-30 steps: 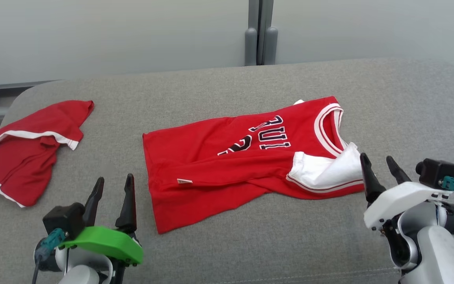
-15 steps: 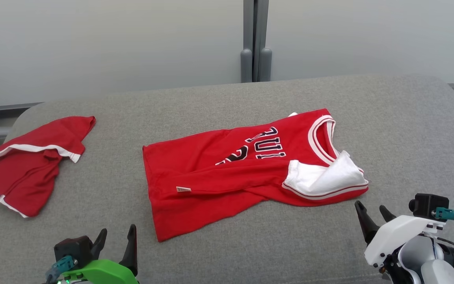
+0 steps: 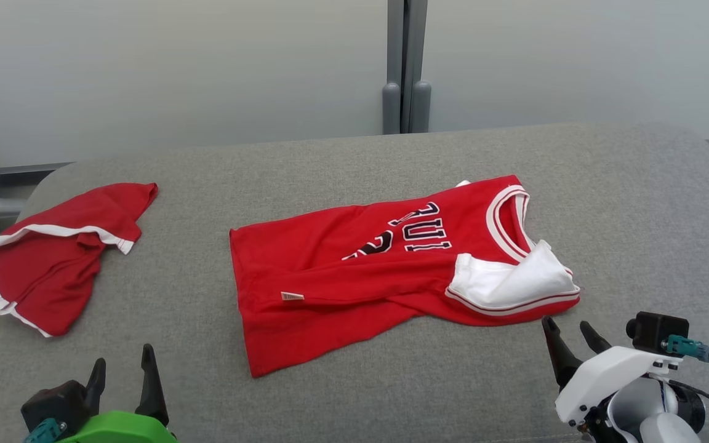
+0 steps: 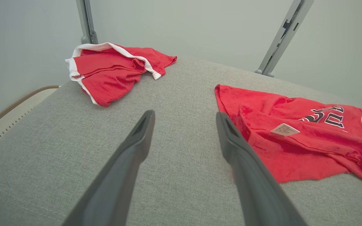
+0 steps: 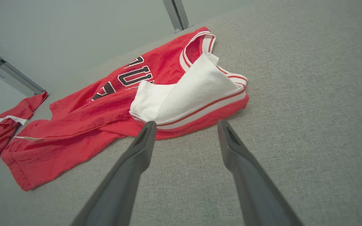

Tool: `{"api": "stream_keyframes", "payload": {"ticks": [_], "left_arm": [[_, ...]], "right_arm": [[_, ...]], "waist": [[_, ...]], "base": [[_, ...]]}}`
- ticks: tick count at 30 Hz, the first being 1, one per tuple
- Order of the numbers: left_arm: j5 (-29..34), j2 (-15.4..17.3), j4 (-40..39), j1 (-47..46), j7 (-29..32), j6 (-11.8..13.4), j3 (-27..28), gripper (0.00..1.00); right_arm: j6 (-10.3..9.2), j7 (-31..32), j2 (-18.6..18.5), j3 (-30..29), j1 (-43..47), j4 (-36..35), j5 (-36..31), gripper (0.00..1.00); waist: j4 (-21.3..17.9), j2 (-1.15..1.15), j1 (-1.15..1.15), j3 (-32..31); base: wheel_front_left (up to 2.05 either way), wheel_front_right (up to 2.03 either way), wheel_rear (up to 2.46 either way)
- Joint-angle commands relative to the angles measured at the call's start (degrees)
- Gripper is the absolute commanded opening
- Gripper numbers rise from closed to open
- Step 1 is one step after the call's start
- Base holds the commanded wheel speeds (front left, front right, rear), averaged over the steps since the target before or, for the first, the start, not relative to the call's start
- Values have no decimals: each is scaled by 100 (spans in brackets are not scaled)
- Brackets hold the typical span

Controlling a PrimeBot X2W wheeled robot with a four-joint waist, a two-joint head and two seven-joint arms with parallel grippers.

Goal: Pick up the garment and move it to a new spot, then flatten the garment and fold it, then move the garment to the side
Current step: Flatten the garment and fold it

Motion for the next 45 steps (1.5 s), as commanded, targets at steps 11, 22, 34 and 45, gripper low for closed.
{"api": "stream_keyframes", "payload": {"ticks": [11, 22, 34, 45], "left_arm": [[-62, 114, -153, 164, -8, -111, -21, 100], [-326, 189, -280, -125, 872, -189, -287, 100], [-550, 410, -697, -1374, 3162, 342, -724, 100], [-185, -20, 313, -3338, 4558, 342, -1506, 100]], "right_arm": [[0, -181, -16, 245, -104, 115, 63, 100], [0, 404, -15, 122, -345, 71, -18, 100], [1, 3253, -15, -554, -1684, -403, -915, 100], [1, 4423, -15, -1110, -3292, 8, -1334, 100]], "waist": [[96, 0, 0, 19], [77, 0, 0, 106], [96, 0, 0, 514], [-30, 0, 0, 1458]], "base": [[0, 0, 0], [0, 0, 0], [0, 0, 0], [0, 0, 0]]}}
